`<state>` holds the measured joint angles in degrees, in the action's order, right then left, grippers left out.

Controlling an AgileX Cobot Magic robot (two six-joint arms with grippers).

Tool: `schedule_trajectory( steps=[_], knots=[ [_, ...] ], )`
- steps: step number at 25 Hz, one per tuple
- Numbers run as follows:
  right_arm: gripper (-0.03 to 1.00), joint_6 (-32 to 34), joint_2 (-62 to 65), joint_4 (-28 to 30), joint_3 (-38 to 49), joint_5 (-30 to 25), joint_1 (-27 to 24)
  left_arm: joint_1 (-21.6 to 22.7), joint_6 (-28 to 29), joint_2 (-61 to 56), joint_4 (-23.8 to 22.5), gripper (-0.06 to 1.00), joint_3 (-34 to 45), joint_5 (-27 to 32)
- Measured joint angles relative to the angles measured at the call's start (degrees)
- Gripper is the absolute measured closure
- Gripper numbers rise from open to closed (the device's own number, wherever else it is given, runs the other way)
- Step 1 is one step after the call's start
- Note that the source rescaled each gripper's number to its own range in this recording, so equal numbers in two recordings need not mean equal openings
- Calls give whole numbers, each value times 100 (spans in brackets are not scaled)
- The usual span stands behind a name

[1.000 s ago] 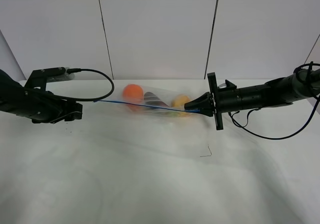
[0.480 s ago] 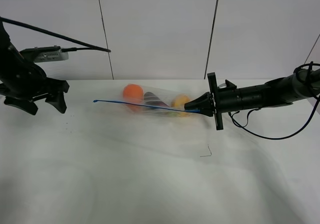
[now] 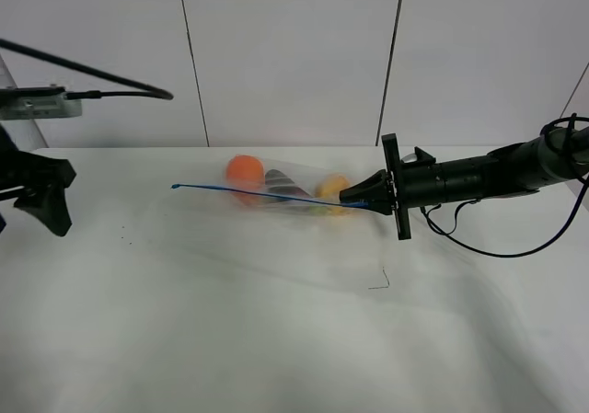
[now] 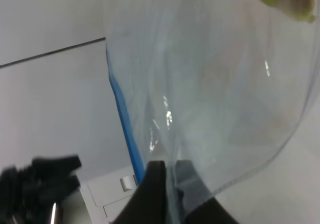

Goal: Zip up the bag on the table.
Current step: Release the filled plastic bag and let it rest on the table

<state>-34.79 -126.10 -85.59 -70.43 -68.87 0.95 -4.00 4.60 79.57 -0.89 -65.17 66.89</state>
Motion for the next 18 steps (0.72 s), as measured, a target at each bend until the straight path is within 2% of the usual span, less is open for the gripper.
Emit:
schedule_trajectory(
  steps=[7,12,18],
  knots=[
    [97,0,0,0,0,0,0,0,-5,-2000,-176,-4,1829,-35],
    [97,0,0,0,0,0,0,0,-5,-3296,-186,-4,3084,-349],
    [97,0,0,0,0,0,0,0,-5,-4463,-200,-4,3662,-594]
  ],
)
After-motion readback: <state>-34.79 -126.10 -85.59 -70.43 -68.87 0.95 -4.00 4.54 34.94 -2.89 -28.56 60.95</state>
